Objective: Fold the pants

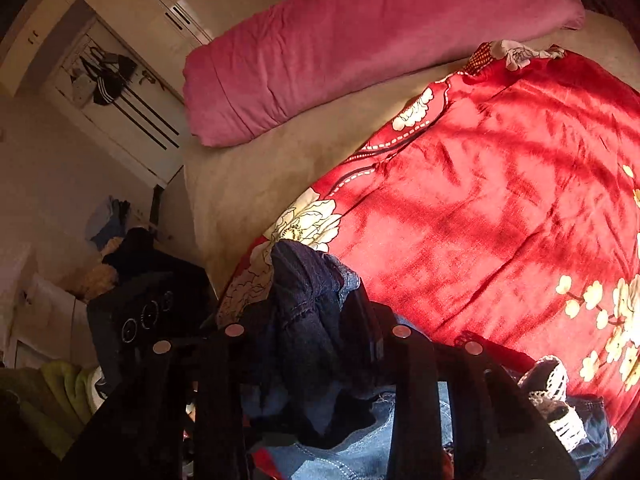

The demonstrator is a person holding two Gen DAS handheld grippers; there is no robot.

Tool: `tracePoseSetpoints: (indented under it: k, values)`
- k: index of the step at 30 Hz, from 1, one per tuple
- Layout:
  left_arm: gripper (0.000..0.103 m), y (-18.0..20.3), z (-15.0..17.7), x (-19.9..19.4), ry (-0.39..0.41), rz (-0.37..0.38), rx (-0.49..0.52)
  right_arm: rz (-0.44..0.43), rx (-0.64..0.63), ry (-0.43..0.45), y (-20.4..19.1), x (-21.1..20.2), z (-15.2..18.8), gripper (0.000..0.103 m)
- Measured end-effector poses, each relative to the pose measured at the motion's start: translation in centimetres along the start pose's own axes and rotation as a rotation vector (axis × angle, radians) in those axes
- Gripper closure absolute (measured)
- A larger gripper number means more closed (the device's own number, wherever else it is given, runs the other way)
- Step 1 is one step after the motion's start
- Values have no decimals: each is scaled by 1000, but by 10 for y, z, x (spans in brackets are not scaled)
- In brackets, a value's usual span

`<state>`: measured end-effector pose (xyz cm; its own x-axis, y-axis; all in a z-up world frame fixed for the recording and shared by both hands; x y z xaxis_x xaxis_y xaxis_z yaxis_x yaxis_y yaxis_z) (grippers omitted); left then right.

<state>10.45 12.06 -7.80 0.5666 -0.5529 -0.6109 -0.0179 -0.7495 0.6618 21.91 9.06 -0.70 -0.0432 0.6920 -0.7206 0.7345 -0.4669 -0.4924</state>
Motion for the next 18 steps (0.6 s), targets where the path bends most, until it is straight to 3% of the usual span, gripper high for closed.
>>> tracePoseSetpoints:
  k: [1,2,3,14,18]
  values:
    - [53,6,-1,2,-5,8,10,2,-5,14,0,-10,3,72]
    - [67,12,-2,2,-7,23,18,4,-14,28,-2,-20,3,72]
    - [73,21,-2,2,-7,34,29,13,-21,45,-2,-30,6,72]
    - [73,120,23,25,-58,42,260,71,63,173,48,-134,82,72]
    - [59,138,38,46,-108,41,305,96,120,184,69,-152,118,70]
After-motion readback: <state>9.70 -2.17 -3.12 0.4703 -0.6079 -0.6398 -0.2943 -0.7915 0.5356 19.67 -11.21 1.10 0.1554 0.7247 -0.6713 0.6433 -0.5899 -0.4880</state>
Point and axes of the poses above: each gripper's, at about its wrist camera, not at the fingertips, and x roughly the way its jaws point, y to its right, z to its underside, the point moved 4 cm from there along x, roughly the way its jaws point, and after that the axes turned 1 degree about -x, right-handed, at the moved point
